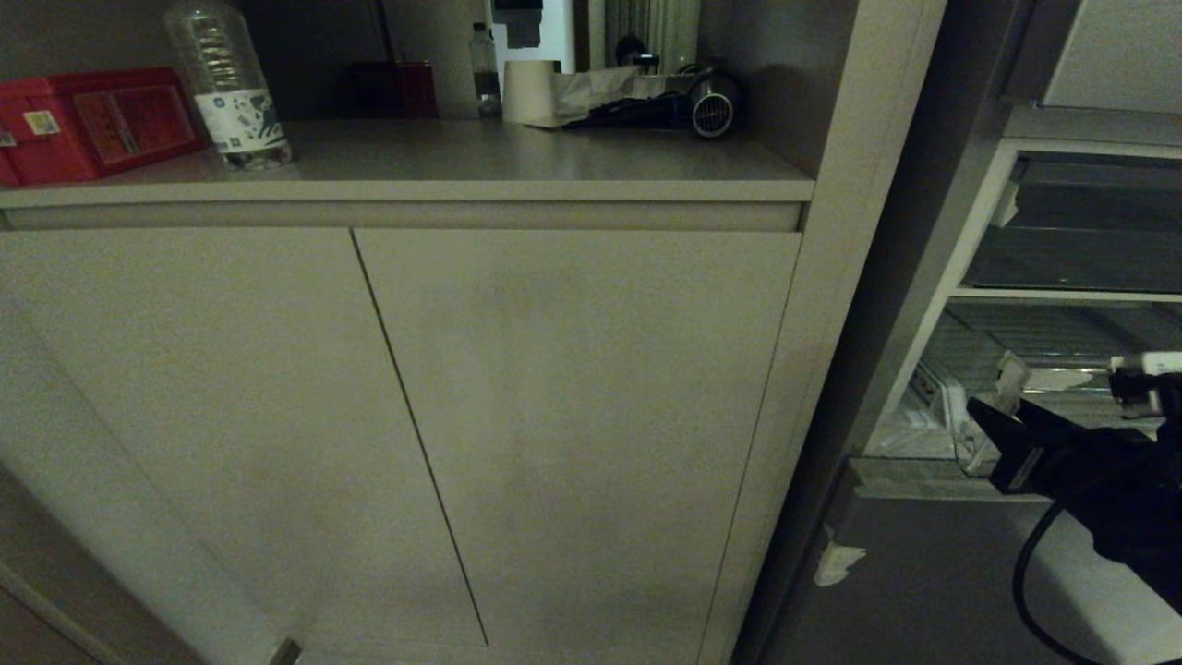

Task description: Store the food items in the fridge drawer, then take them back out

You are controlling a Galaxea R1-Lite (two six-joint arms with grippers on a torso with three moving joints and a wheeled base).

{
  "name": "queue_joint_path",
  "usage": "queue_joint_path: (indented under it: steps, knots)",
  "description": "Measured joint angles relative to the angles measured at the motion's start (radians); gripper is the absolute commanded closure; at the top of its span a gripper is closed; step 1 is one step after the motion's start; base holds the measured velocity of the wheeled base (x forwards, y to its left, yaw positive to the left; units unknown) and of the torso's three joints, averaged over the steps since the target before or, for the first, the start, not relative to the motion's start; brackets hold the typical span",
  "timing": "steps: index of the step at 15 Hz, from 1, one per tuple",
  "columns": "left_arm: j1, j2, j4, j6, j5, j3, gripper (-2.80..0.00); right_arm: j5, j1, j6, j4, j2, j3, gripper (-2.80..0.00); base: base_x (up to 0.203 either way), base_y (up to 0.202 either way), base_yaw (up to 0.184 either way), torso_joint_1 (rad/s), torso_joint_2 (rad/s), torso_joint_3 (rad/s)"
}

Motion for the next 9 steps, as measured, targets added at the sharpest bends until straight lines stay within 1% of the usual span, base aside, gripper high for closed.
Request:
queue_joint_path:
  steps: [6, 9]
  knots:
    - [0.0, 0.0, 0.0, 0.0, 0.0, 0.0, 0.0, -0.006, -0.001, 0.001, 0.01, -0.143, 0.148, -2.8, 0.0, 0.0, 0.0, 0.0, 0.0, 0.0]
    - [0.0, 0.0, 0.0, 0.0, 0.0, 0.0, 0.0, -0.01, -0.003, 0.005, 0.043, -0.232, 0.175, -2.8, 0.0, 0.0, 0.0, 0.0, 0.0, 0.0]
